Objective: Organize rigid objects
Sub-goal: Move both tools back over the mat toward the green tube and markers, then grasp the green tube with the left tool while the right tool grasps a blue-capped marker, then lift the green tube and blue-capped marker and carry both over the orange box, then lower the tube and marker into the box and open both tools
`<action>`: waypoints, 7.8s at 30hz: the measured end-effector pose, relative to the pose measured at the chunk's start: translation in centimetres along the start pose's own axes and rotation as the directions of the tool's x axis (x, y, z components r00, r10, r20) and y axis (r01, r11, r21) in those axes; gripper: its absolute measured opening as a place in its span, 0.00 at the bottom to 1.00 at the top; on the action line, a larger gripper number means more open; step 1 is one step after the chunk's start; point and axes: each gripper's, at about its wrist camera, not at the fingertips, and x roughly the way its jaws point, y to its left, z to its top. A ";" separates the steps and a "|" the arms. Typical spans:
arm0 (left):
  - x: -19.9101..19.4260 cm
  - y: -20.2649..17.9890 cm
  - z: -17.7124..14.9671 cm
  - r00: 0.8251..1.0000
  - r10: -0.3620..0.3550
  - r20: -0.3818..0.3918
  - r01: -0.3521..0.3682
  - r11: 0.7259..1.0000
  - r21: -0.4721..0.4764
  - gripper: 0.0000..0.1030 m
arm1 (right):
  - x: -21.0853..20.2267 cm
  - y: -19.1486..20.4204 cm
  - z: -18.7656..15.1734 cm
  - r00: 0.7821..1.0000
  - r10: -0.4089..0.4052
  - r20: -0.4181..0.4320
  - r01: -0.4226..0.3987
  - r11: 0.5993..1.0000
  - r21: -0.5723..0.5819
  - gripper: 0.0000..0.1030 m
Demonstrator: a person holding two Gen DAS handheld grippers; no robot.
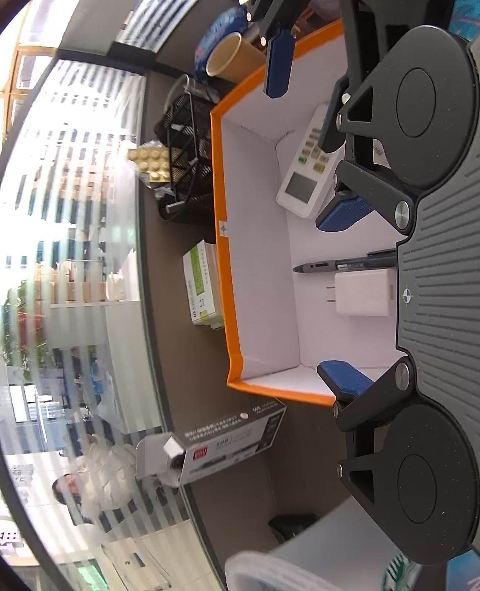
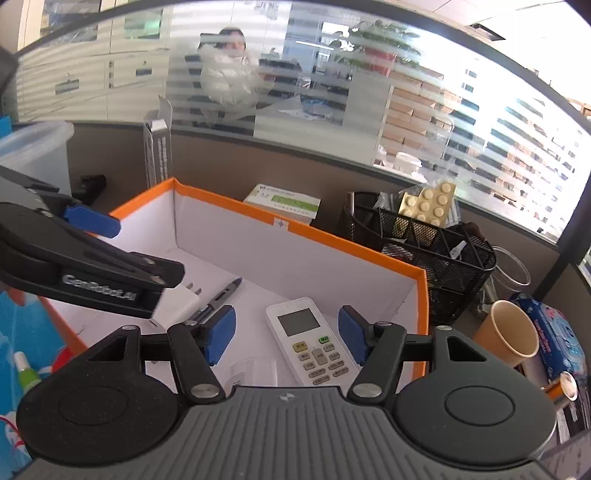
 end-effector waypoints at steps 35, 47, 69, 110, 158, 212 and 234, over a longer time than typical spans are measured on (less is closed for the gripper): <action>-7.2 2.8 -16.2 0.980 -0.162 0.115 0.084 0.864 0.496 0.99 | -12.7 2.8 -17.5 0.984 0.179 0.009 -0.179 0.984 -0.016 0.72; -4.3 3.3 -16.8 0.948 -0.316 -0.039 0.281 0.776 0.565 0.99 | -11.4 1.8 -19.9 0.980 0.194 -0.055 -0.195 0.981 -0.013 0.72; -5.3 3.5 -19.1 0.931 -0.363 -0.035 0.350 0.863 0.365 0.51 | -10.5 3.1 -20.8 0.971 0.238 -0.001 -0.238 0.971 -0.010 0.87; -6.4 -0.6 -19.7 0.969 -0.247 -0.022 0.245 0.940 0.237 0.31 | -11.4 6.6 -19.4 0.977 0.207 -0.043 -0.208 0.978 -0.016 0.14; -14.9 0.8 -15.2 0.937 -0.197 0.288 0.186 0.980 0.066 0.27 | -15.2 5.9 -17.3 0.967 0.203 0.156 -0.217 0.973 0.076 0.12; -4.5 2.4 -2.4 0.954 -0.174 0.244 0.187 0.982 -0.032 0.27 | -3.8 -1.6 -2.3 0.972 0.165 0.168 -0.177 0.982 0.059 0.12; 0.2 2.4 -2.3 0.978 -0.197 0.064 0.199 0.980 -0.019 0.27 | 2.1 -2.4 -1.8 0.983 0.178 -0.042 -0.176 0.984 0.030 0.12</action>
